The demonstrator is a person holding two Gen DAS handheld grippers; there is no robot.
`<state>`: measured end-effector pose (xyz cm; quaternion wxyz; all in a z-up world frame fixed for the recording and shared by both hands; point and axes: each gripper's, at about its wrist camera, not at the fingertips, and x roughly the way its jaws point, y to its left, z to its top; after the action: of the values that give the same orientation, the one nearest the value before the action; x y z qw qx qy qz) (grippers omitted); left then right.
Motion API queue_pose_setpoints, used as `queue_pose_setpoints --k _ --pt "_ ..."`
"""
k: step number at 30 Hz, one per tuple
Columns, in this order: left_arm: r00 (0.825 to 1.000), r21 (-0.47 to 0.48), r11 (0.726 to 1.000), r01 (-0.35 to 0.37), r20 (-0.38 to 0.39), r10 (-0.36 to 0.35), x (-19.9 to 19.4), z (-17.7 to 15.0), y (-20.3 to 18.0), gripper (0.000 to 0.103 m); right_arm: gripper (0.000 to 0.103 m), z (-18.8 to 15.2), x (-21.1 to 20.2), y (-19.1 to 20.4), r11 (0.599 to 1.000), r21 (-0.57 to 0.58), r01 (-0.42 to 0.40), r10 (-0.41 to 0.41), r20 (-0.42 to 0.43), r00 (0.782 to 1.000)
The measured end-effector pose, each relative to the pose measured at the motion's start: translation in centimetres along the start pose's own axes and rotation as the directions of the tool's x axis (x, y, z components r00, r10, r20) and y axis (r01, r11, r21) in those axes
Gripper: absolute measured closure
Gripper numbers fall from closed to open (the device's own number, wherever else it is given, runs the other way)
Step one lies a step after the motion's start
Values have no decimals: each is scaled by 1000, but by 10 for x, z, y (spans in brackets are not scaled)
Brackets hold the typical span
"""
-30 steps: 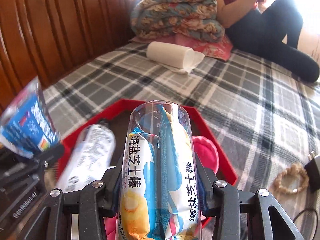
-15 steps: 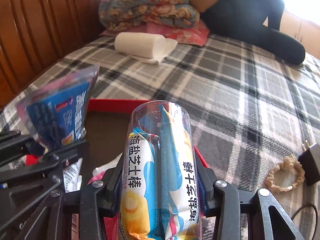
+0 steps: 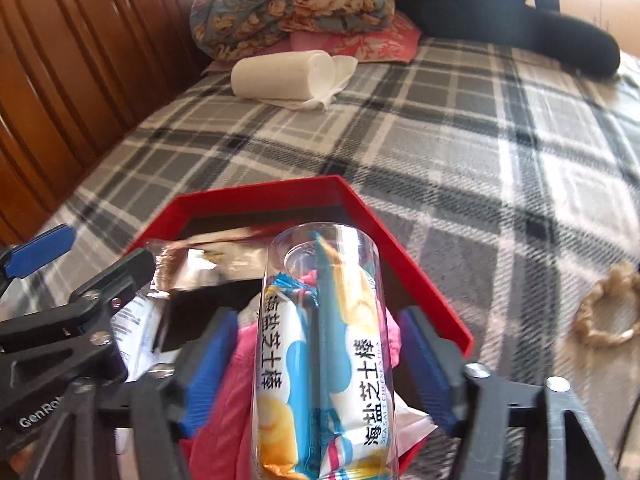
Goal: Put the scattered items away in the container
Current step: 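Lower the foil packet and snack cup into the red box and open both tools, then move both tools back toward the yellow chip bag and swirl-cake packet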
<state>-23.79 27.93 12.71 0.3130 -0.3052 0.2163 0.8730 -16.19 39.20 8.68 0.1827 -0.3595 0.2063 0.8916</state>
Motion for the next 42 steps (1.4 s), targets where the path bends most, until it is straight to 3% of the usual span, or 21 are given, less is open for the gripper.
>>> queue_pose_setpoints --k 3,6,14,18,26,36,42 --pt "1000 -62 998 8 21 -6 -9 0 12 1 12 -2 -10 2 999 10 -42 41 47 998" --pt "999 -87 996 31 21 -29 -17 1 18 0 5 -1 -19 3 996 14 -86 85 70 994" --pt "995 7 996 -92 50 91 -48 -9 8 0 3 -3 -43 6 995 28 -96 92 115 989" --pt "993 -8 994 -113 41 113 -64 -19 12 0 3 -9 -56 8 997 -2 -71 70 133 989" --pt "967 -86 964 -252 22 255 -115 -54 41 0 2 -24 -84 20 999 -42 -26 33 157 987" --pt "882 -235 862 -450 36 470 -196 -133 101 0 1 -42 -118 89 958 -263 -118 175 203 963" --pt "837 -280 798 -533 -41 545 -226 -175 157 0 0 -41 -117 140 922 -253 -293 336 151 930"
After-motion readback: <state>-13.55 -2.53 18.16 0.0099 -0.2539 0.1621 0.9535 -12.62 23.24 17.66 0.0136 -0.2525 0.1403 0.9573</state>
